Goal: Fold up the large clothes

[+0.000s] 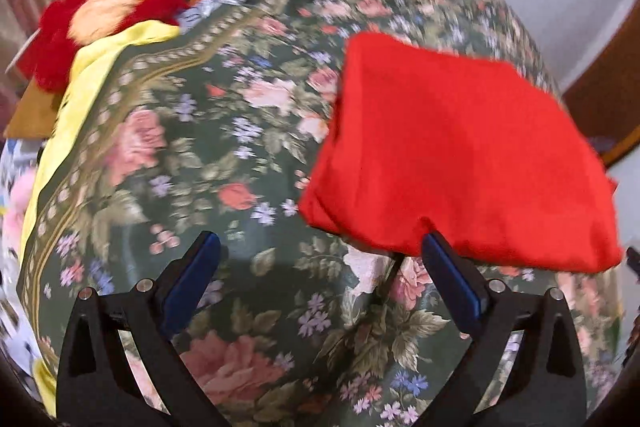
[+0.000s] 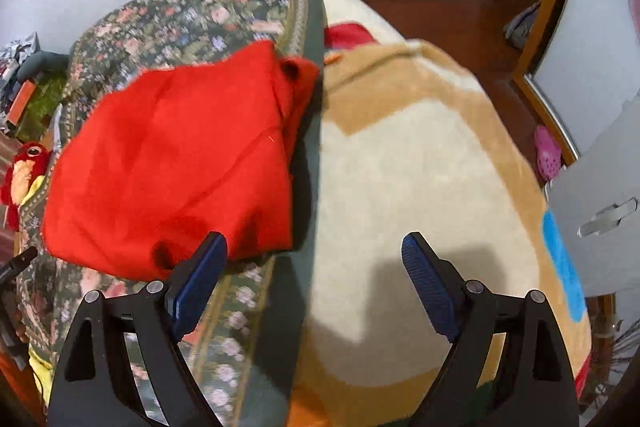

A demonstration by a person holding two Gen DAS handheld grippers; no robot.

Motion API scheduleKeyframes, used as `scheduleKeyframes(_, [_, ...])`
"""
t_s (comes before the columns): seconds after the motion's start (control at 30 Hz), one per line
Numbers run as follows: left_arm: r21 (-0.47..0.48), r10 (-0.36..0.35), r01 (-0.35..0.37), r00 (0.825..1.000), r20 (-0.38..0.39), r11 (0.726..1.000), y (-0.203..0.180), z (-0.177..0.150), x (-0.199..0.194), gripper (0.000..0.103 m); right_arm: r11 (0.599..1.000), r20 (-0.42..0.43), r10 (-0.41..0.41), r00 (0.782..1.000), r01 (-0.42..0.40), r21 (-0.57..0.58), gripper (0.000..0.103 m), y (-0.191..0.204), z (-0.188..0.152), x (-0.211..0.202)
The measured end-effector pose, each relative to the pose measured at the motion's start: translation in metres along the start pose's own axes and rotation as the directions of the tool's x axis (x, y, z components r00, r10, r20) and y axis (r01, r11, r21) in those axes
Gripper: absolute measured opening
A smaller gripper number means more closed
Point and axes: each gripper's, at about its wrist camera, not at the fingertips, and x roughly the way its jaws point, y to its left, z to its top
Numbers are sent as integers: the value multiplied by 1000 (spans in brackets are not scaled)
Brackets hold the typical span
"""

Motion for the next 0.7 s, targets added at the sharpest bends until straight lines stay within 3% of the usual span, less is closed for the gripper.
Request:
scheduleKeyframes(0.1, [-99,-116,117,993,18,988,11,1,-10,101,999,35,21,999,-20,-29,87,16,8,-6])
scheduleKeyframes(0.2, [-171,-254,252,967,8,953,6,3,-6,101,996,61,44,997,-39,-78,87,37,13,-8])
scheduleKeyframes(0.37, [-258,-499,471,865,-50,843,-13,-6,24,101,986,55,124,991,-116,-123,87,68,16,-4])
scheduleKeyframes(0.53, [-380,-623,551,776,-92,743,-20,-7,64,101,976,36,189,981,-184,-121,87,88,14,3])
scheduleKeyframes(0.57, [-395,-630,553,772,-87,733,-20,-6,71,101,974,33,192,981,-186,-126,87,92,15,6])
scheduleKeyframes(0.7, [-368,-621,560,781,-63,742,-19,5,81,93,973,12,199,980,-196,-125,87,98,18,17])
